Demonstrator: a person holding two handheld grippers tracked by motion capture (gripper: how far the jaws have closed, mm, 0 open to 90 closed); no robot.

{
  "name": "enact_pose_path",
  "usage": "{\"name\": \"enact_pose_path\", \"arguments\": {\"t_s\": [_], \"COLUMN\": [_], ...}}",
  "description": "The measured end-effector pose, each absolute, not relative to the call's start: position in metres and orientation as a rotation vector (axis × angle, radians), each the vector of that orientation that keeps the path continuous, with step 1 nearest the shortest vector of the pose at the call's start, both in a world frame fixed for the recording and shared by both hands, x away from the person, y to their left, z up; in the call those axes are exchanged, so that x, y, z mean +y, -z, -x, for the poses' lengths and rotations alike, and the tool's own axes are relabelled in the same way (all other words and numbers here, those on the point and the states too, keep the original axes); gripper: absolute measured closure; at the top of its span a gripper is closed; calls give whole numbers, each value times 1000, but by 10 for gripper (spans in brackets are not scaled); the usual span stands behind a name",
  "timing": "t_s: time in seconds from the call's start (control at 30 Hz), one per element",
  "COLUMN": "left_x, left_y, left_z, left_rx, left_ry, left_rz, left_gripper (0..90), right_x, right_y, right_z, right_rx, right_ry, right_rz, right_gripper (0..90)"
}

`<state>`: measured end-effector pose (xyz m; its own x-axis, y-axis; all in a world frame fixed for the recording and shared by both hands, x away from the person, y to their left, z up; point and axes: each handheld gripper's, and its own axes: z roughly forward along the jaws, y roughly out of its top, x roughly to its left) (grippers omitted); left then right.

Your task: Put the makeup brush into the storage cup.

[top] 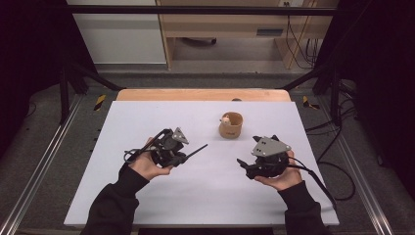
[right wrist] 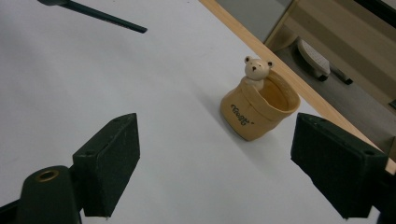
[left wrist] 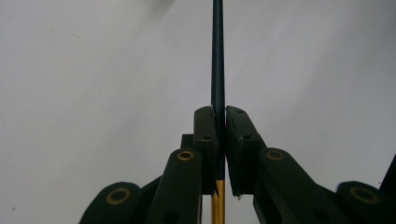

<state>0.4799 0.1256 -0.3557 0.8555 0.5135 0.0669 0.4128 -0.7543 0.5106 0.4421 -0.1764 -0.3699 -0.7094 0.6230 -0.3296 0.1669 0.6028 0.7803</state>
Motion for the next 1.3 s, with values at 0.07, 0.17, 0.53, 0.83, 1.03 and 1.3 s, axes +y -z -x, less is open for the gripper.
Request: {"name": "enact_pose_path", "arguments": {"t_s": [0.07,0.17,0.53,0.83,1.03,1.3], "left_x": [124,120,106,93,78,72], "left_y": [355,355,352,347,347,344], "left_z": [-480,-479,-481,-483,-481,-483], "left_rx": [674,663,630,566,527,493], "left_ry": [-276,-271,-263,-265,-242,-222], "left_rz": [-2536,-2536,-2551,-2578,-2580,-2582], "left_gripper": [827,827,827,827,827,827], "right_x": [-173,-170,-151,-145,-142,-135], "right_y": [369,369,368,370,371,368], "right_z": [-441,-441,-438,-434,-432,-431], "right_rx": [2257,2273,2308,2317,2322,2324], "right_ry": [-1001,-986,-876,-873,-848,-829], "right_rz": [-584,-546,-360,-258,-205,-123], "right_gripper": [161,168,218,257,304,358]}}
